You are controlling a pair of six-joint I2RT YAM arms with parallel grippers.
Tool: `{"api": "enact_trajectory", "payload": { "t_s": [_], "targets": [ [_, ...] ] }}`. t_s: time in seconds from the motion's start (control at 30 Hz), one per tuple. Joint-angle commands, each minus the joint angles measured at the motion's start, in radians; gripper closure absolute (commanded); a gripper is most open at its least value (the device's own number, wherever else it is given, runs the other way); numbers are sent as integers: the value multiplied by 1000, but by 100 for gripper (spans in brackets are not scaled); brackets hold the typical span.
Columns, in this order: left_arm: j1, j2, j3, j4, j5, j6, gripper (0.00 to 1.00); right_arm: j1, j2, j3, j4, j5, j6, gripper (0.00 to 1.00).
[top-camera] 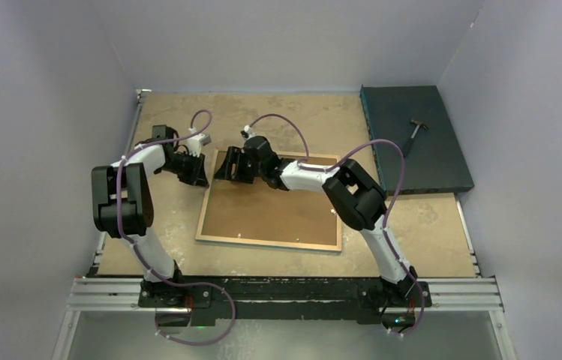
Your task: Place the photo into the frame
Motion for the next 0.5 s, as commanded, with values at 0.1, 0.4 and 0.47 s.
{"api": "enact_trajectory", "payload": {
  "t_s": [0.1, 0.4, 0.47],
  "targets": [
    [4, 46, -30, -11, 31, 62, 94, 31, 50, 119, 32, -20, 18, 39],
    [5, 74, -34, -14, 42, 88, 96, 41, 94, 148, 12, -20, 26, 43],
    [7, 76, -34, -12, 42, 87, 96, 42, 97, 147, 10, -16, 28, 43]
  ]
}}
